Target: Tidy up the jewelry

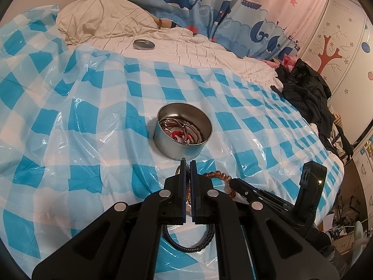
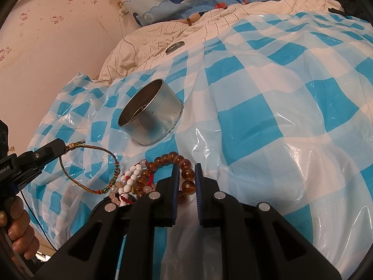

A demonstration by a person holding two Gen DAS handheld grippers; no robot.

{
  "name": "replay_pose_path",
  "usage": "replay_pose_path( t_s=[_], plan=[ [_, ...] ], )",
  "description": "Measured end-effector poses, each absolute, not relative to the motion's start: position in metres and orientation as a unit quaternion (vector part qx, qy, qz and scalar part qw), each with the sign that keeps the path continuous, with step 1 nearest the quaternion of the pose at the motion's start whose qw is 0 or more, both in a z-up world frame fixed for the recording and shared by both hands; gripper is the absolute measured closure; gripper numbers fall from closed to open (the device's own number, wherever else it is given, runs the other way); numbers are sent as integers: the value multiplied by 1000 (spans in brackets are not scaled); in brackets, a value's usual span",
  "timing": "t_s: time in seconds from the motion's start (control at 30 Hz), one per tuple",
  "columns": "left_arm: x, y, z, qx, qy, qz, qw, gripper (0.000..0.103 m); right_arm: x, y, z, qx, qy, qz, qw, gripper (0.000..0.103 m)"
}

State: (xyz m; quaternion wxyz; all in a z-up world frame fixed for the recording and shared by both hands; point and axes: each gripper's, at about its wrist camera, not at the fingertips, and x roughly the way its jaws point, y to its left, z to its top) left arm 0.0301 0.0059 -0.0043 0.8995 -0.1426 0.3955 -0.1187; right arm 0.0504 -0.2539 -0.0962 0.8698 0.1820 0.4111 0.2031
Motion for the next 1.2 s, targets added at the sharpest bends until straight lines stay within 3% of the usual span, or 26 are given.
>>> replay_pose_path(
  t_s=[1.2],
  plan=[
    [31, 3, -5, -141, 396, -117, 900, 101, 50, -254, -97, 190, 408, 204, 869, 89]
  ],
)
